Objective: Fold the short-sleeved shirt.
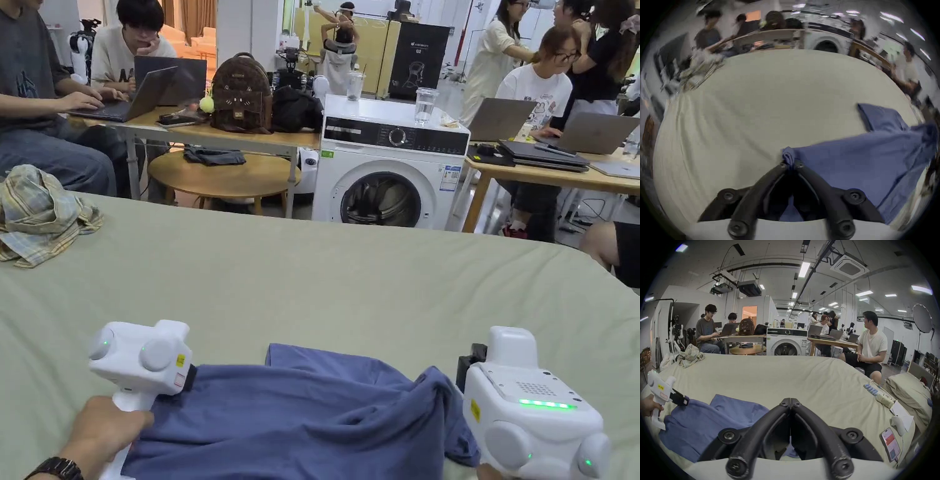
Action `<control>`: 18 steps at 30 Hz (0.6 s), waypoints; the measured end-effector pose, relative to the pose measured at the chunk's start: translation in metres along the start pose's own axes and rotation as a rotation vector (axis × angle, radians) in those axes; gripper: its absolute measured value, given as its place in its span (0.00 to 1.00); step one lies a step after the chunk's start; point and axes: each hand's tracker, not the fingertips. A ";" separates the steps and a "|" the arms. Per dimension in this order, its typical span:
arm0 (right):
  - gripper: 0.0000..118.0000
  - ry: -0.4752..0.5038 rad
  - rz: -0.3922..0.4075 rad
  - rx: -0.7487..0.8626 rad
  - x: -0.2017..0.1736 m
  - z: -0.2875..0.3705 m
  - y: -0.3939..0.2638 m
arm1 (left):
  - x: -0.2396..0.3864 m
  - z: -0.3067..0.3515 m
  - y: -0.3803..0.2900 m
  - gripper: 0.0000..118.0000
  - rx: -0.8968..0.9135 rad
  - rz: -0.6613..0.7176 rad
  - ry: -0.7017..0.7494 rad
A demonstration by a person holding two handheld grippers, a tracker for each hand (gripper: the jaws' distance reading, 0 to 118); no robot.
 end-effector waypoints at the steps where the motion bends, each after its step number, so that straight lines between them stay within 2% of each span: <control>1: 0.00 -0.008 -0.003 -0.011 0.003 -0.001 0.001 | 0.000 0.006 -0.004 0.00 0.003 0.022 -0.027; 2: 0.00 -0.015 -0.009 -0.024 0.008 -0.004 0.001 | 0.001 0.013 -0.008 0.00 0.030 0.036 -0.062; 4: 0.00 -0.014 -0.011 -0.053 0.019 -0.008 0.001 | 0.003 0.027 -0.017 0.00 0.083 0.073 -0.032; 10: 0.00 0.033 0.004 -0.316 0.044 -0.030 -0.012 | -0.013 0.080 -0.038 0.00 0.196 0.098 -0.039; 11: 0.08 0.042 -0.008 -0.351 0.047 -0.035 -0.018 | -0.016 0.089 -0.041 0.00 0.222 0.112 -0.032; 12: 0.23 0.046 -0.019 -0.391 0.049 -0.038 -0.024 | -0.020 0.096 -0.043 0.00 0.230 0.121 -0.038; 13: 0.43 0.068 -0.016 -0.447 0.050 -0.043 -0.030 | -0.022 0.105 -0.046 0.00 0.244 0.134 -0.044; 14: 0.49 0.083 -0.035 -0.470 0.051 -0.049 -0.037 | -0.024 0.112 -0.048 0.00 0.252 0.142 -0.037; 18: 0.49 0.102 -0.043 -0.556 0.043 -0.070 -0.058 | -0.028 0.126 -0.054 0.00 0.255 0.130 -0.028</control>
